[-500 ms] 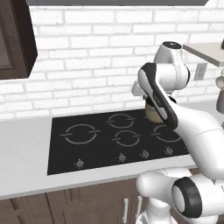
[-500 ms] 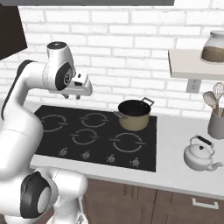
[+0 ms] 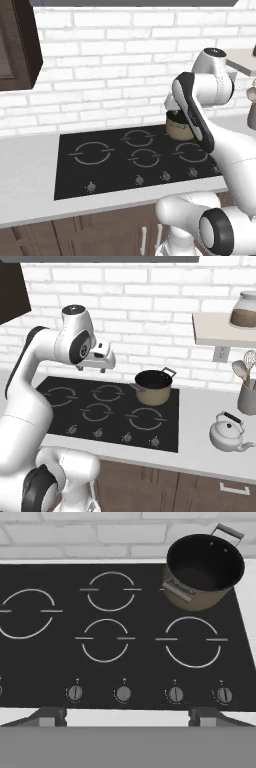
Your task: Pick the kettle from the counter and place it on a stove burner. Then turn the burner on.
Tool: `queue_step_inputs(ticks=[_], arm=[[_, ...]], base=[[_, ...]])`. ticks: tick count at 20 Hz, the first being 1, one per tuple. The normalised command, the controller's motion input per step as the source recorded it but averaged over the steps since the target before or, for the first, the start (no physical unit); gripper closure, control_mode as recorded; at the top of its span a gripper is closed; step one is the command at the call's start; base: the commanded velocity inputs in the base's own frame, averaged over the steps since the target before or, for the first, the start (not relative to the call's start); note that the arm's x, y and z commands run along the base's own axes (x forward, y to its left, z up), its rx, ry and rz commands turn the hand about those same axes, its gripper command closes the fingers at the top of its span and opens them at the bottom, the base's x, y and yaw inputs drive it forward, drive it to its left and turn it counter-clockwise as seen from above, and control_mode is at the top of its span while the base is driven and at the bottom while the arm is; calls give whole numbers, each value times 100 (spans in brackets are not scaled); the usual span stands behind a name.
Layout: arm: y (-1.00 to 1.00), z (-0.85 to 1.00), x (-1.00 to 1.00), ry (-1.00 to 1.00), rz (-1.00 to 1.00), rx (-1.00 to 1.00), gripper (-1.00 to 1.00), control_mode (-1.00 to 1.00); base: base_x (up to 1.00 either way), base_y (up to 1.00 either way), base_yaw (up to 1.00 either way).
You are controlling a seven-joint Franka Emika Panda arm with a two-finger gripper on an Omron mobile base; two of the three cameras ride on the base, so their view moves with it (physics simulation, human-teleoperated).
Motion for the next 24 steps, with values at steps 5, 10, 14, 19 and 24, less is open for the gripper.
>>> queue_step_inputs(ticks=[5, 10, 14, 19, 24], arm=[[-100, 0, -73, -3, -19, 0, -100, -100], [-100, 0, -69, -1, -21, 0, -100, -100], [-100, 0, -59, 0, -27, 0, -100, -100], [-100, -3, -16, 0, -32, 1, -100, -100], [-100, -11, -5, 0, -32, 8, -100, -100]], base=[[0, 0, 0], [0, 0, 0], [0, 0, 0], [0, 0, 0], [0, 0, 0]])
